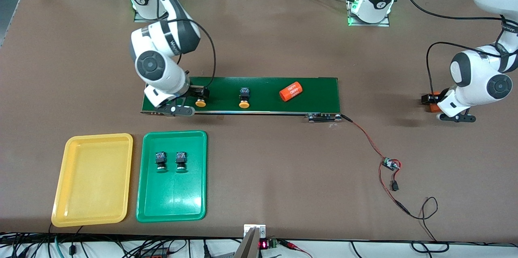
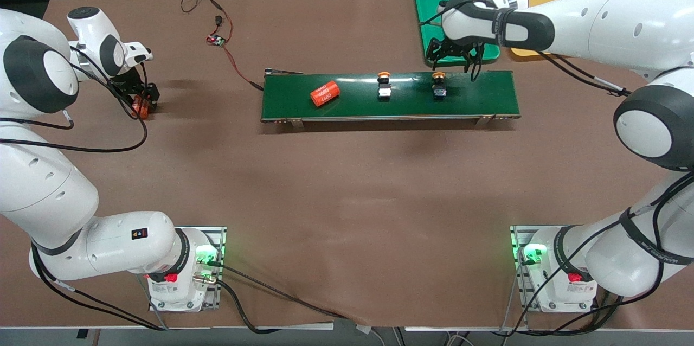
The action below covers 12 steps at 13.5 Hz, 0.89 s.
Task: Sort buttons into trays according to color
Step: 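Grasp a yellow button on the belt while the left gripper grasps the second cylinder, then carry the yellow button to the yellow tray while the left gripper places the cylinder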
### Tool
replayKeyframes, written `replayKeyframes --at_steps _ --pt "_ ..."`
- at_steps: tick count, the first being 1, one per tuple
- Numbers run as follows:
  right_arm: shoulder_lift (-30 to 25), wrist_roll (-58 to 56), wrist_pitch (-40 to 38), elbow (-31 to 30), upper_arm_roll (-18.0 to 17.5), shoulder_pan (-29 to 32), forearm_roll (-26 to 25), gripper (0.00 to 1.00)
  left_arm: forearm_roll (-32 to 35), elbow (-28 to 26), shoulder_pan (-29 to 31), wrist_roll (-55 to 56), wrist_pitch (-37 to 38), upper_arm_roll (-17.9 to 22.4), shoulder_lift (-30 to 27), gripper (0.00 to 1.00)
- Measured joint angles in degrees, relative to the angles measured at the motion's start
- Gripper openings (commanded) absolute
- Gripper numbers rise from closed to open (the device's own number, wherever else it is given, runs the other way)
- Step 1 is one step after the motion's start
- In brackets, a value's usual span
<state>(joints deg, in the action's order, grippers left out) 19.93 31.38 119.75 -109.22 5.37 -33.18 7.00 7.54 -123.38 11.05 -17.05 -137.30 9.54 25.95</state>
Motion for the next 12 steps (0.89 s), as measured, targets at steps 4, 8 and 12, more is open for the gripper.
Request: replayKeyframes --at_steps 4,8,12 --pt "-0.06 2.11 6.24 -6.50 -0.84 -0.37 0.00 1.00 0.00 0.17 0.01 -0.21 0.34 0.10 -0.30 0.19" --pt "-0.07 2.11 11.63 -10.98 -0.76 -0.04 0.00 0.93 0.00 2.37 -0.10 -2.73 9.03 -5.01 -3.42 0.19" --pt "-0.08 2.13 12.17 -11.39 -0.74 0.03 0.00 0.23 0.00 4.05 -0.56 -2.76 17.27 -16.23 -6.42 0.19"
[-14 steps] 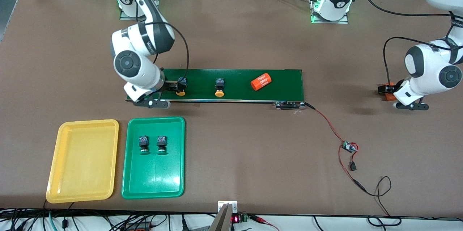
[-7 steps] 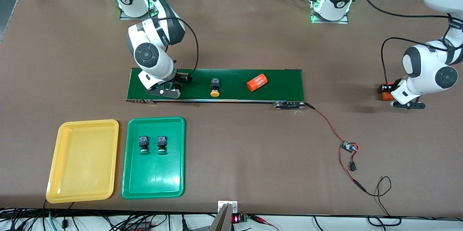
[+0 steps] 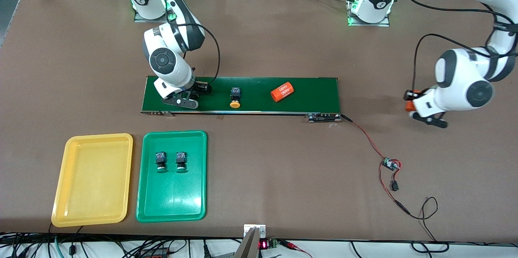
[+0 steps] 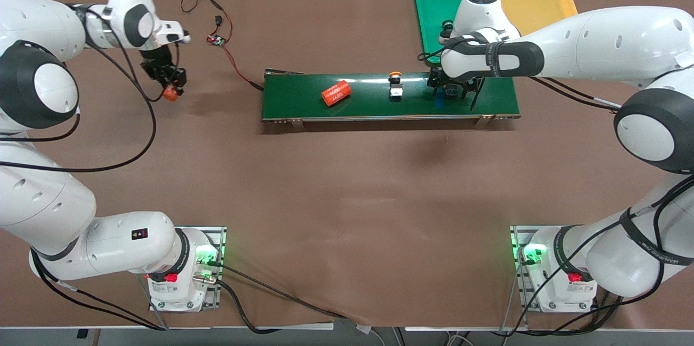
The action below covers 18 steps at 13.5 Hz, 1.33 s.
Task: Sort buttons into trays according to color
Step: 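Carry the yellow button to the yellow tray while the left gripper places the cylinder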
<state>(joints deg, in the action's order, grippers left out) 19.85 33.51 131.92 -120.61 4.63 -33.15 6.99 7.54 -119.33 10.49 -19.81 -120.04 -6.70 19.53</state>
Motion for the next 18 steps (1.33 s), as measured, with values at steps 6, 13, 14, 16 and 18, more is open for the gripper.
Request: replayKeyframes --at_steps 6,13,14,16,18 --pt "-0.22 -2.32 -1.15 1.93 0.65 3.04 -0.10 0.08 -0.01 0.55 -0.37 0.16 0.44 -19.31 -0.96 0.20" --pt "1.54 -9.82 -8.66 14.17 1.97 12.38 -8.69 0.06 -0.01 0.68 -1.70 0.14 -1.40 -32.07 -0.47 0.21" --pt "2.68 -12.63 -9.01 15.93 2.06 14.22 -8.78 0.06 -0.01 0.61 -1.83 0.07 -2.59 -32.07 0.12 0.22" --pt "5.68 -18.20 -9.06 19.19 2.17 17.94 -8.85 0.06 -0.01 0.58 -1.78 -0.26 -5.71 -32.02 1.54 0.24" --pt "9.57 -23.88 -8.94 22.91 2.20 21.32 -8.90 0.06 -0.01 0.58 -1.97 -0.99 -6.95 -32.04 2.74 0.63"
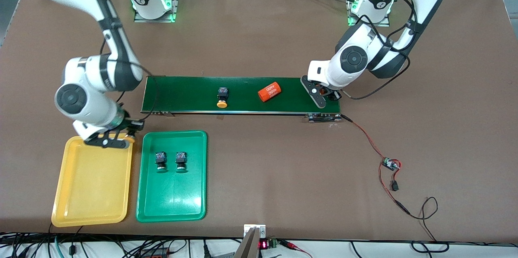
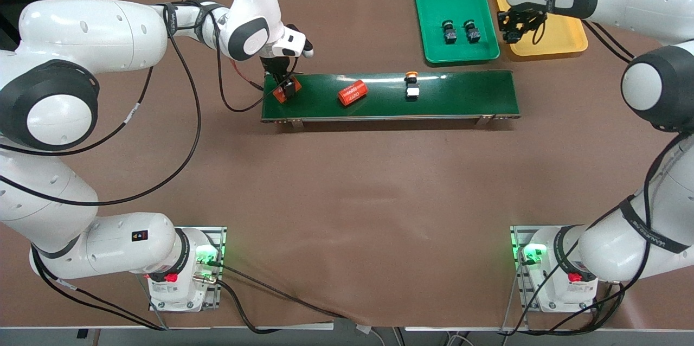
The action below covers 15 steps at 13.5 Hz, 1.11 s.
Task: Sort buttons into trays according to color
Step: 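Carry the yellow button to the yellow tray while the left gripper places the cylinder, then release the yellow button into the yellow tray while the left gripper withdraws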
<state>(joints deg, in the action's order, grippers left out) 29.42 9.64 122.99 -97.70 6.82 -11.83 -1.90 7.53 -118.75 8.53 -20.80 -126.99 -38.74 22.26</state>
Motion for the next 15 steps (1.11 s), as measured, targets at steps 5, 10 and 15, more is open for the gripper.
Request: replayKeyframes --at_steps 5,10,15 --pt "8.60 -11.59 2.77 8.44 -0.03 4.38 -0.05 0.06 0.00 0.05 -0.44 -0.12 -0.18 -0.03 0.70 1.00" --pt "13.40 -18.59 7.14 10.96 -0.09 7.18 -0.05 0.06 0.00 4.06 0.61 0.02 4.63 3.00 -1.86 1.00" --pt "15.16 -22.07 10.76 11.22 -0.17 8.98 -0.05 0.99 -0.89 13.86 -0.68 0.78 15.99 14.66 -9.29 1.00"
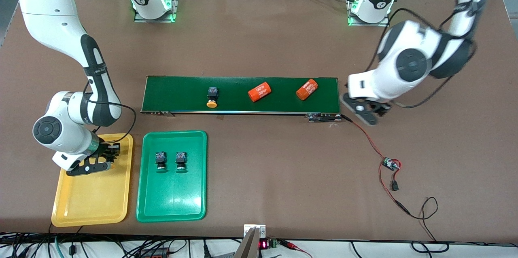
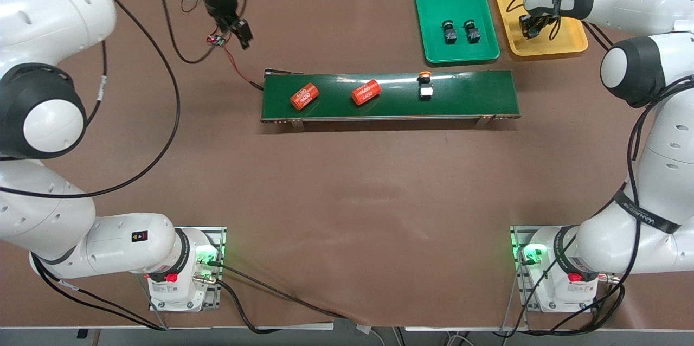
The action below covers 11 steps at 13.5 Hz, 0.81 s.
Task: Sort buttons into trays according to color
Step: 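Release the yellow button into the yellow tray while the left gripper withdraws, then move the right gripper back toward the yellow button on the belt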
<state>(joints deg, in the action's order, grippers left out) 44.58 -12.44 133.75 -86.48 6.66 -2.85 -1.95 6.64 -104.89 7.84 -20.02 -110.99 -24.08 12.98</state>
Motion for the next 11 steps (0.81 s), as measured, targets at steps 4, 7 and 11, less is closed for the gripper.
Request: replayKeyframes --at_steps 4,7,11 --pt "0.30 -0.17 0.67 0.24 -0.32 0.55 0.01 1.00 -5.26 -0.22 -0.44 12.34 3.39 10.16 -7.33 1.00" --pt "-0.97 -0.14 -3.55 1.46 -1.08 0.57 1.45 1.00 -5.38 0.01 -2.16 21.80 8.55 14.60 -10.63 1.00" --pt "-7.84 0.90 -17.37 2.15 -1.94 -0.29 5.02 1.00 -5.38 6.48 -8.57 23.74 15.80 22.11 -13.77 1.00"
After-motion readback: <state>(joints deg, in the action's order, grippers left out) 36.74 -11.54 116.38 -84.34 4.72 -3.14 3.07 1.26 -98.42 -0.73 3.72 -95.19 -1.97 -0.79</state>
